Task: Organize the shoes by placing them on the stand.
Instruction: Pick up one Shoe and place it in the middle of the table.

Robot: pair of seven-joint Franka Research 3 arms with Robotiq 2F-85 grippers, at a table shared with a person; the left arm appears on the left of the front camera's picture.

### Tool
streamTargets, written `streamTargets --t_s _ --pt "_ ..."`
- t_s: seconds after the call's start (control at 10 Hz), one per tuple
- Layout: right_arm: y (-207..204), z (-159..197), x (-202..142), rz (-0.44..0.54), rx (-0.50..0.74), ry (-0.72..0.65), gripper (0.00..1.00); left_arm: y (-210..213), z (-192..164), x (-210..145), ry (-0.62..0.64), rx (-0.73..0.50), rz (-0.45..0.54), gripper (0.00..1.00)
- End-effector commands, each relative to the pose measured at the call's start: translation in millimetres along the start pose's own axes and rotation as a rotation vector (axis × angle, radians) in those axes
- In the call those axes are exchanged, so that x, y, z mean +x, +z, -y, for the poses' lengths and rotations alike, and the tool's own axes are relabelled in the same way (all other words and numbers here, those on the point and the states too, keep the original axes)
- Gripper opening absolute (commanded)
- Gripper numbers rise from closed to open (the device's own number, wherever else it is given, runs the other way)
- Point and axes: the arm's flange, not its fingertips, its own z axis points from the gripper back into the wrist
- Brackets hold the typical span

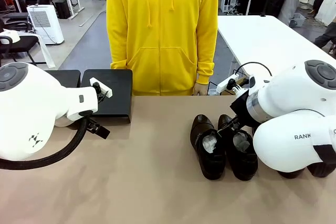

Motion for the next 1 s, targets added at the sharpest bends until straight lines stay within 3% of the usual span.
streamTargets --t_s 0.0,0.6,0.7,0.9 --pt "0 0 0 0.001 0.000 -0.001 1.00 0 -1 0 0.004 0.000 0.000 1.00" --pt "0 0 0 0.001 0.000 -0.001 1.00 0 0 0 0.000 0.000 0.000 1.00" --pt "0 0 0 0.000 0.000 0.000 1.00 19 -9 0 0.030 0.067 0.026 1.00" --pt "51 -5 4 0.081 -0.088 -0.004 1.00 64 -20 -2 0.039 0.087 0.077 1.00"
